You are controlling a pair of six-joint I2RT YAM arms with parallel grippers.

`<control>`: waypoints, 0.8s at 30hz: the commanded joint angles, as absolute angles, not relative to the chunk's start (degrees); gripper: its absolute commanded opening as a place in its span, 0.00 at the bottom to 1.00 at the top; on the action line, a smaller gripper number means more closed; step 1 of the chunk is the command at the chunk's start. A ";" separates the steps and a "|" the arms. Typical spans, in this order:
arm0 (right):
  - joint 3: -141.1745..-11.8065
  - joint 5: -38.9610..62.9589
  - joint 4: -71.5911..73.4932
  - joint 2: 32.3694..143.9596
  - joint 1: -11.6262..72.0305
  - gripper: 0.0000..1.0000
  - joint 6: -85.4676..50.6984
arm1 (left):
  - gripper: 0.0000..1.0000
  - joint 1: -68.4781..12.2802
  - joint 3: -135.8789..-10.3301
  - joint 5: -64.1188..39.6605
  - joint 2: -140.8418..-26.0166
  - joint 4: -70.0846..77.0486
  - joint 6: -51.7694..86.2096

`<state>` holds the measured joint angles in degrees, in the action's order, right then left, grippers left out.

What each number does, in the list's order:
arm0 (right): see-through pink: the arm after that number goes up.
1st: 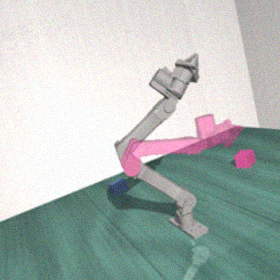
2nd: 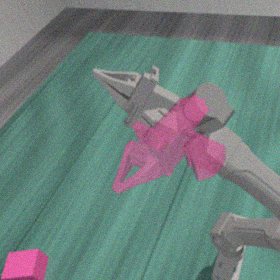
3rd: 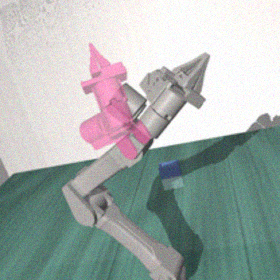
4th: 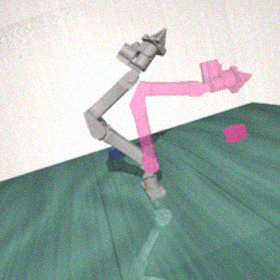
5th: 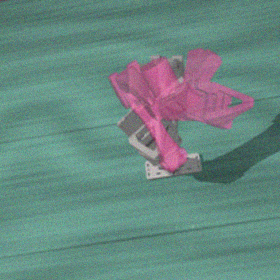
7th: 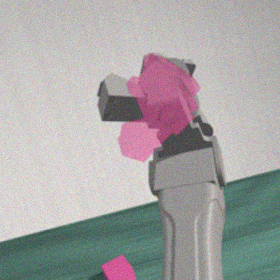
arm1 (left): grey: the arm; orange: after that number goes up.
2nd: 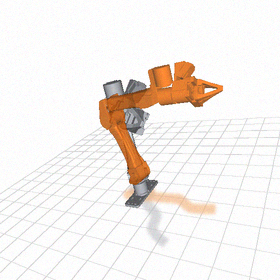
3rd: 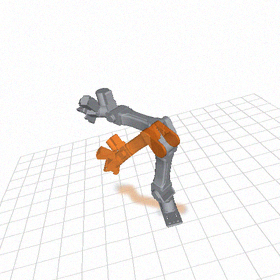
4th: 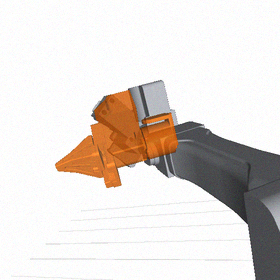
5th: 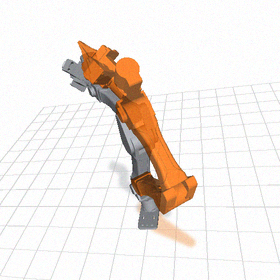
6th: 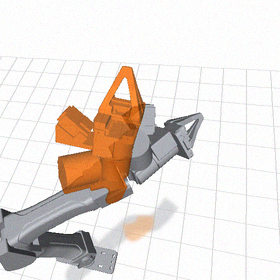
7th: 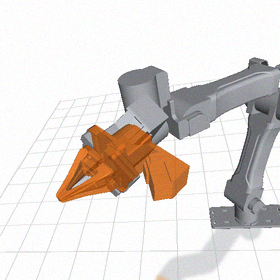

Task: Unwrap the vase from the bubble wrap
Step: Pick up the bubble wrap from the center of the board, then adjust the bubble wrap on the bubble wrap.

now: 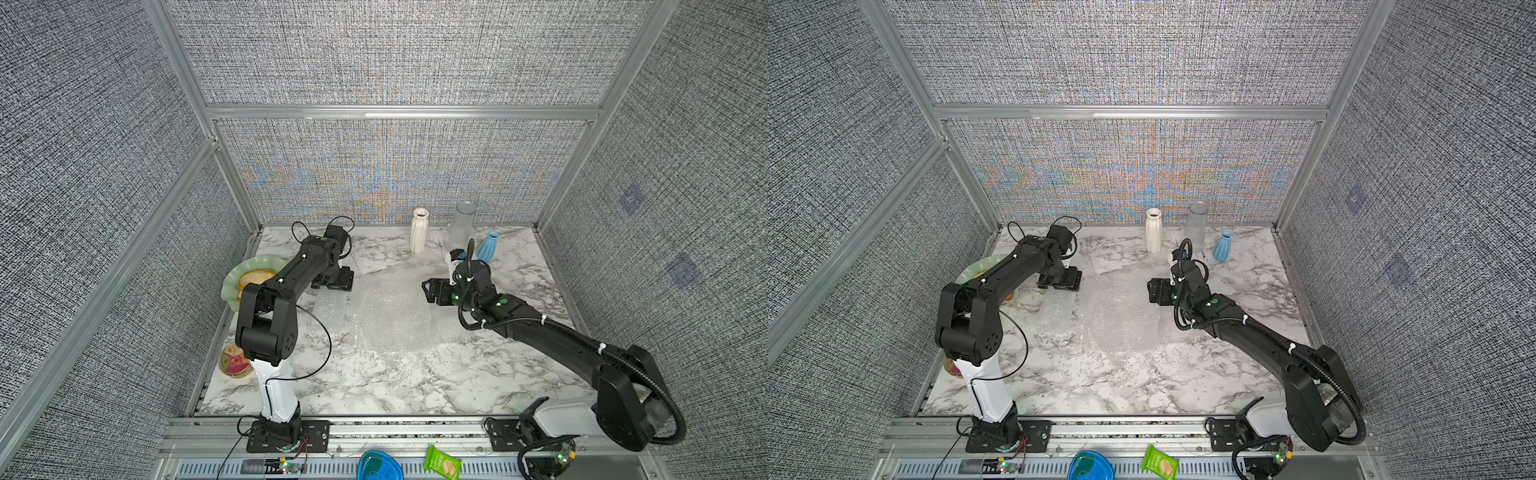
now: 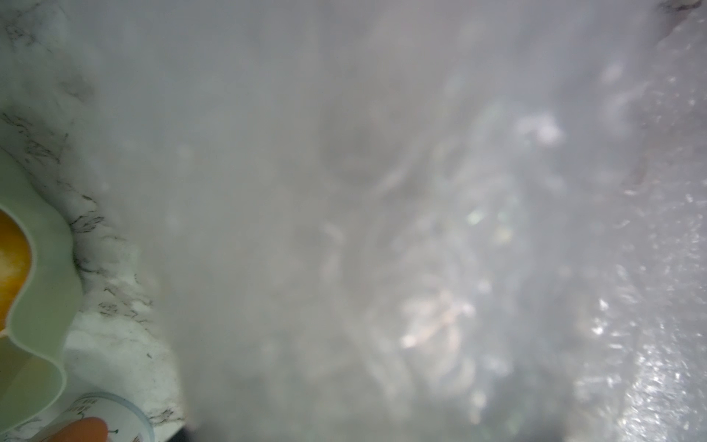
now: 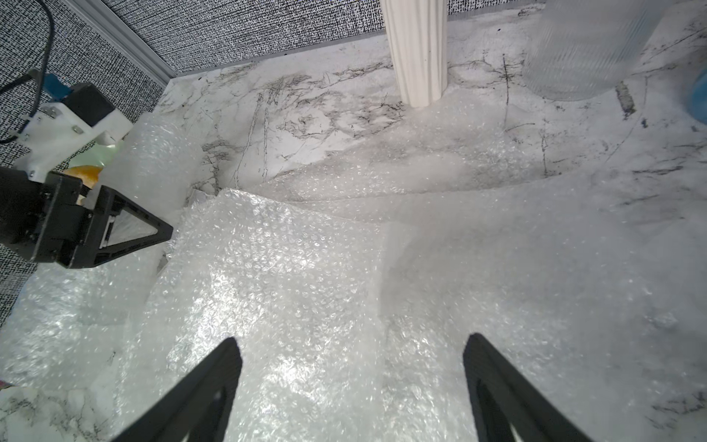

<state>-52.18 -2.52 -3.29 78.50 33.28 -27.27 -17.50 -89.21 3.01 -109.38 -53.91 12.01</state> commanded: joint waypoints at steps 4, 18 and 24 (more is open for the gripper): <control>-52.61 0.03 -1.93 79.93 34.05 0.86 -28.03 | 0.72 -17.45 -87.70 0.83 -107.96 -54.06 12.02; -64.61 1.41 -4.37 97.00 43.21 0.84 -28.65 | 0.74 -17.49 -79.42 -3.92 -109.32 -48.21 13.39; -67.91 0.49 -5.34 103.85 44.99 0.82 -29.39 | 0.77 -17.34 -76.94 -3.43 -110.21 -46.07 15.31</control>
